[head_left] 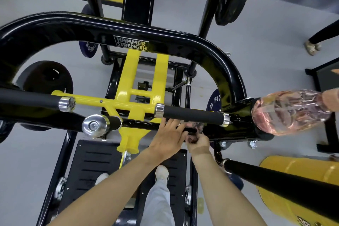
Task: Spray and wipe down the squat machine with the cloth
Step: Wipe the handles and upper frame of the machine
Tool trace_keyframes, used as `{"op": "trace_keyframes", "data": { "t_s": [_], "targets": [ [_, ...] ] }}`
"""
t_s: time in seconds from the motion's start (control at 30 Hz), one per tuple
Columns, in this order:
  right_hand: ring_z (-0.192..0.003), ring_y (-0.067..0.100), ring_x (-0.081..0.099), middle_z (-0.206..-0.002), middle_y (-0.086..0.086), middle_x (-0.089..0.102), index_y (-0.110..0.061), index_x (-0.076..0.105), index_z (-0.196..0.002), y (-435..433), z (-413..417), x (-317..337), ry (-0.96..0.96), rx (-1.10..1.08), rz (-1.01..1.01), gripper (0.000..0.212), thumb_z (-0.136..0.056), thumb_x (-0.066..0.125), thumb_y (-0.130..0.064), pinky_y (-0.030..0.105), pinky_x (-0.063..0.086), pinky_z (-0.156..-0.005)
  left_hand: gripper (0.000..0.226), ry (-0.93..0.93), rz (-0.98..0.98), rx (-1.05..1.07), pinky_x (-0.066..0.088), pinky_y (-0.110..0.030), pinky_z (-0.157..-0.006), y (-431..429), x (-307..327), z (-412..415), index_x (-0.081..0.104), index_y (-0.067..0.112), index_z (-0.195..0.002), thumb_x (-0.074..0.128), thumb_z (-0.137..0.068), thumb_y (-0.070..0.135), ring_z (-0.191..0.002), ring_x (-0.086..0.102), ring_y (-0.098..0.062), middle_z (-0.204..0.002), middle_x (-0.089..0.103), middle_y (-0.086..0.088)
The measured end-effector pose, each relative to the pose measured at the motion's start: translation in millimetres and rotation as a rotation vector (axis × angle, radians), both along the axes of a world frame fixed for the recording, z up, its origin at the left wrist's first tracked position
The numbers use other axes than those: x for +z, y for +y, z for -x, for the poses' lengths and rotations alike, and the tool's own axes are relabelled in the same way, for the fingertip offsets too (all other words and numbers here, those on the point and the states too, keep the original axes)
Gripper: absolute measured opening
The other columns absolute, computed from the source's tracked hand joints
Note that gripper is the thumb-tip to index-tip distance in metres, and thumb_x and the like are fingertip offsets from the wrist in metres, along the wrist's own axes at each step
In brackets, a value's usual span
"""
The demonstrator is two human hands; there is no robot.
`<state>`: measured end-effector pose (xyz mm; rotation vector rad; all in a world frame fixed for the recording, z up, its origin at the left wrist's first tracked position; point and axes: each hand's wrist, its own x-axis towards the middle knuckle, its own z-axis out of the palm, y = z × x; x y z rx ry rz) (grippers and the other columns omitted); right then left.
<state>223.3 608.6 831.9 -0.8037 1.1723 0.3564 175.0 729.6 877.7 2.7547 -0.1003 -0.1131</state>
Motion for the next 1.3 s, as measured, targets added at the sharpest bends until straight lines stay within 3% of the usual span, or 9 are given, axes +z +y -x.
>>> {"op": "trace_keyframes", "data": {
  "t_s": [0.1, 0.23, 0.37, 0.43, 0.6, 0.73, 0.83, 1.03, 1.3],
  "targets": [
    [-0.055, 0.013, 0.037, -0.055, 0.002, 0.043, -0.013, 0.046, -0.072, 4, 10, 13, -0.02, -0.043, 0.053, 0.035, -0.097, 0.027, 0.002, 0.023, 0.039, -0.056, 0.046, 0.02, 0.114, -0.049, 0.025, -0.038, -0.109, 7, 13, -1, 0.061, 0.014, -0.117, 0.027, -0.095, 0.037, -0.117, 0.048, -0.024, -0.12, 0.057, -0.004],
    [-0.039, 0.013, 0.034, -0.048, 0.0, 0.041, -0.013, 0.057, -0.085, 10, 21, 37, -0.025, -0.002, 0.152, 0.036, -0.092, 0.026, 0.005, 0.028, 0.047, -0.069, 0.042, 0.069, 0.181, -0.044, 0.026, -0.041, -0.111, 21, 30, 4, 0.052, 0.012, -0.13, 0.032, -0.101, 0.035, -0.129, 0.037, -0.025, -0.137, 0.045, -0.005],
    [-0.062, 0.022, 0.064, -0.079, 0.007, 0.066, -0.007, 0.055, -0.092, 17, 19, 76, 0.013, 0.197, 0.235, 0.022, -0.097, 0.035, 0.0, 0.025, 0.048, -0.049, 0.041, 0.174, 0.127, -0.026, 0.021, -0.052, -0.113, 27, 41, 18, 0.042, 0.019, -0.139, 0.029, -0.103, 0.035, -0.144, 0.016, -0.024, -0.153, 0.025, -0.002],
    [-0.048, 0.016, 0.063, -0.056, 0.006, 0.065, -0.004, 0.052, -0.081, 30, 23, 99, -0.043, 0.258, 0.167, 0.023, -0.1, 0.038, -0.006, 0.022, 0.047, -0.042, 0.042, 0.231, 0.138, -0.059, 0.013, -0.049, -0.117, 28, 49, 25, 0.039, 0.019, -0.142, 0.026, -0.104, 0.033, -0.147, 0.007, -0.023, -0.158, 0.016, -0.001],
    [-0.041, 0.017, 0.044, -0.063, 0.006, 0.06, -0.014, 0.057, -0.088, 64, 30, 113, -0.042, 0.263, 0.178, 0.031, -0.095, 0.032, 0.002, 0.014, 0.033, -0.037, 0.042, 0.19, 0.244, -0.038, 0.02, -0.028, -0.113, 38, 73, 34, 0.04, 0.011, -0.142, 0.032, -0.103, 0.022, -0.138, 0.03, -0.024, -0.154, 0.024, -0.008],
    [-0.026, 0.011, 0.04, -0.062, 0.004, 0.055, -0.012, 0.055, -0.082, 60, 52, 149, -0.097, 0.281, 0.16, 0.025, -0.095, 0.038, 0.001, 0.012, 0.034, -0.031, 0.034, 0.166, 0.315, -0.196, 0.042, -0.035, -0.1, 42, 95, 38, 0.053, 0.009, -0.13, 0.038, -0.101, 0.02, -0.117, 0.051, -0.024, -0.137, 0.041, -0.006],
    [-0.056, 0.021, 0.061, -0.08, 0.014, 0.064, -0.006, 0.058, -0.093, 49, 69, 174, -0.123, 0.221, 0.167, 0.01, -0.097, 0.052, -0.012, 0.028, 0.051, -0.042, 0.029, 0.047, 0.236, -0.258, 0.045, -0.033, -0.089, 36, 124, 36, 0.058, 0.014, -0.119, 0.037, -0.101, 0.023, -0.107, 0.054, -0.019, -0.117, 0.05, -0.002],
    [-0.109, 0.034, 0.059, -0.125, 0.018, 0.057, -0.003, 0.053, -0.128, 19, 45, 147, -0.143, 0.294, 0.224, 0.035, -0.098, 0.045, -0.019, 0.041, 0.053, -0.077, 0.025, -0.109, 0.462, -0.182, 0.045, -0.034, -0.088, 1, 208, -9, 0.058, 0.012, -0.119, 0.048, -0.097, 0.017, -0.099, 0.058, -0.021, -0.111, 0.057, -0.006],
    [-0.05, 0.018, 0.048, -0.068, 0.012, 0.042, 0.0, 0.05, -0.074, 10, 92, 254, -0.224, 0.167, 0.187, 0.03, -0.092, 0.026, 0.002, 0.024, 0.036, -0.04, 0.088, 0.048, 0.59, -0.291, 0.024, -0.04, -0.116, -70, 276, -75, 0.019, 0.012, -0.15, 0.072, -0.083, 0.033, -0.143, 0.022, -0.023, -0.156, 0.02, -0.006]
  ]
}}
